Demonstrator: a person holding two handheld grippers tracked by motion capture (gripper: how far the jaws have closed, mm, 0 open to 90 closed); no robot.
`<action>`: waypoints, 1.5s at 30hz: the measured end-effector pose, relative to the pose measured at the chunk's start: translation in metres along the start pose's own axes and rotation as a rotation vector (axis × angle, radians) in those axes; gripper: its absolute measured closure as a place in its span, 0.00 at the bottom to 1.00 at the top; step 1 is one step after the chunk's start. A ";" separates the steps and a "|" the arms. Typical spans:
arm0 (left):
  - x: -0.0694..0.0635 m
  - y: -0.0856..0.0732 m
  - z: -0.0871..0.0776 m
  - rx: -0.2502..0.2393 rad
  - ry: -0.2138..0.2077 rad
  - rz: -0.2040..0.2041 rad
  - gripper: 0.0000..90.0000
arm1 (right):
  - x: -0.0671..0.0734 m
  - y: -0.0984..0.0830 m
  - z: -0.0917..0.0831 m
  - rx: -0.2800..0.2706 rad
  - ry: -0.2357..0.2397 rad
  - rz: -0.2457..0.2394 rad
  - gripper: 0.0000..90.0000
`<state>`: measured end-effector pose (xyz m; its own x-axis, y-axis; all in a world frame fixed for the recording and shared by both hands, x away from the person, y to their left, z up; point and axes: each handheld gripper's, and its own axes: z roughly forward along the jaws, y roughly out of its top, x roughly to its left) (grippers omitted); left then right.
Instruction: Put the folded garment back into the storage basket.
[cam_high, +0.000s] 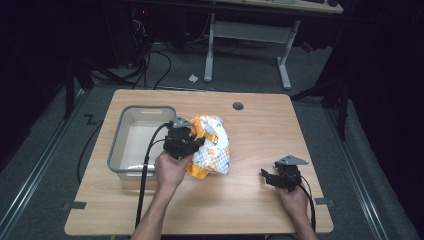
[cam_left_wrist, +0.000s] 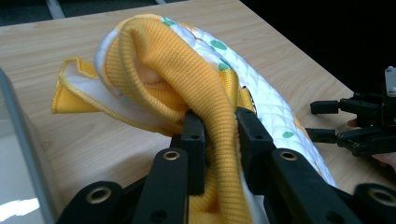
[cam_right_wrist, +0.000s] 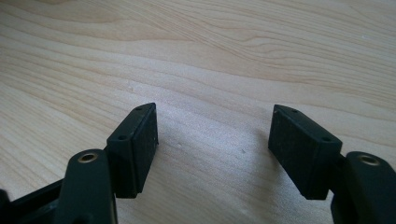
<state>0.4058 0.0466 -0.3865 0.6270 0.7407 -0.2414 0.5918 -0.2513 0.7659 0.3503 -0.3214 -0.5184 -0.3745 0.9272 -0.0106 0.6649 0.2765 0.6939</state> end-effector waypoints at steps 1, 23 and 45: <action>0.003 0.003 -0.005 -0.006 0.007 0.002 0.84 | 0.000 0.000 0.000 0.000 0.000 0.000 0.37; 0.046 0.020 -0.051 -0.103 0.022 -0.006 0.84 | 0.000 0.000 0.000 0.000 -0.003 0.003 0.37; 0.073 0.020 -0.078 -0.118 0.067 -0.017 0.84 | 0.000 0.000 0.000 0.000 -0.004 0.004 0.36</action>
<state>0.4241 0.1443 -0.3428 0.5798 0.7852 -0.2174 0.5357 -0.1664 0.8278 0.3507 -0.3212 -0.5185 -0.3693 0.9292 -0.0110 0.6665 0.2731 0.6936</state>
